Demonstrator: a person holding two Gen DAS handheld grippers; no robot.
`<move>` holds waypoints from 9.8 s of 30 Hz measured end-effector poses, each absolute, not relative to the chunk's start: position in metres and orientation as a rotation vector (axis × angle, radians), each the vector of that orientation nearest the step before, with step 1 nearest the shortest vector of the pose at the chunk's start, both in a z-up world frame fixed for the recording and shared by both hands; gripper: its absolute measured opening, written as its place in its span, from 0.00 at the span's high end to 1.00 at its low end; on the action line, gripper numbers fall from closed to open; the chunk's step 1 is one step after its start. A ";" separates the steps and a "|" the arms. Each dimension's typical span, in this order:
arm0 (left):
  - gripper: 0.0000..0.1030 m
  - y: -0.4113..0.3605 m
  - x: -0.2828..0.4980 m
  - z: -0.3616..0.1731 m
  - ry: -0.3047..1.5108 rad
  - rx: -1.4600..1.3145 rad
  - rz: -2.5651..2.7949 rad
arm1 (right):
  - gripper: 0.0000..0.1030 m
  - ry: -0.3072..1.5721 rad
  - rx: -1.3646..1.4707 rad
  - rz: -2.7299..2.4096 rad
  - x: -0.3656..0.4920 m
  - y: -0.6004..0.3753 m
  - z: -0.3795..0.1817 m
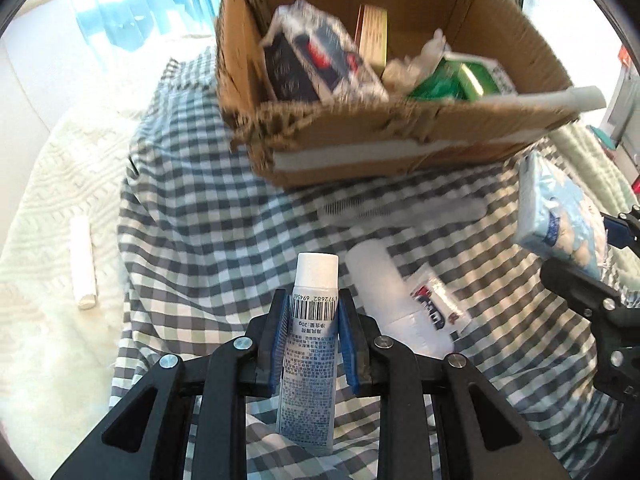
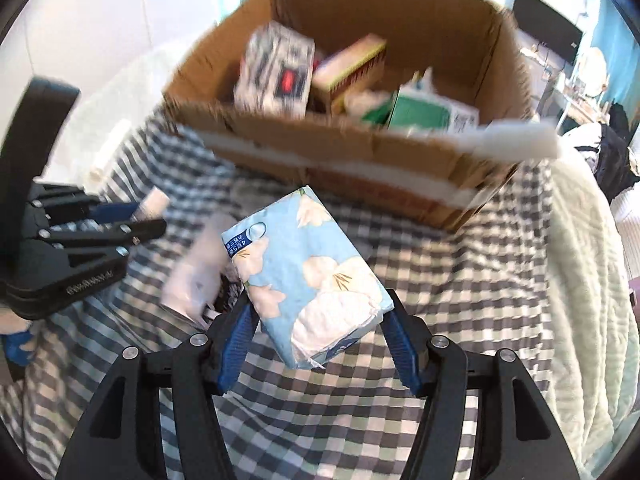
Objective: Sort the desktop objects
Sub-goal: 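Grasp the white barcoded tube with the left tool while the right tool grasps the light-blue tissue pack, then carry the white tube and tissue pack up over the cardboard box with both tools, then lower both tools into the box and open them to release the items, then withdraw both open tools from the box back toward the item pile, then grasp the white plastic bottle with the left tool while the right tool grasps the white-and-black packet, then carry the white bottle and packet up over the cardboard box with both tools, then lower both tools into the box and open them to release the items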
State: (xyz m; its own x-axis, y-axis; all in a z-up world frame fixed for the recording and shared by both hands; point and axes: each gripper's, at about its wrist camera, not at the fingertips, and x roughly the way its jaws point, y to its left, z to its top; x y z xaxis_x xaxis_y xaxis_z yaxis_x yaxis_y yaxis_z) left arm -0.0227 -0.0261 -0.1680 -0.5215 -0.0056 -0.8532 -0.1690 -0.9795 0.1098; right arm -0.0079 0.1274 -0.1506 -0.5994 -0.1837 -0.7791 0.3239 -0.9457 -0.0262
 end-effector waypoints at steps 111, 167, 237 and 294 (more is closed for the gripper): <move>0.00 -0.017 -0.107 -0.030 0.064 -0.437 3.038 | 0.08 -0.091 0.422 -3.074 -0.083 0.165 -0.022; 0.36 -0.004 -0.080 -0.225 0.164 -1.714 2.491 | 0.05 0.345 1.233 -2.624 -0.048 0.114 -0.169; 0.57 0.001 0.000 0.000 0.033 -0.303 3.052 | 0.97 0.057 0.249 -2.952 0.010 0.121 -0.010; 0.00 -0.009 -0.125 -0.046 -0.010 -0.469 3.051 | 0.27 0.072 0.471 -3.050 -0.117 0.149 -0.032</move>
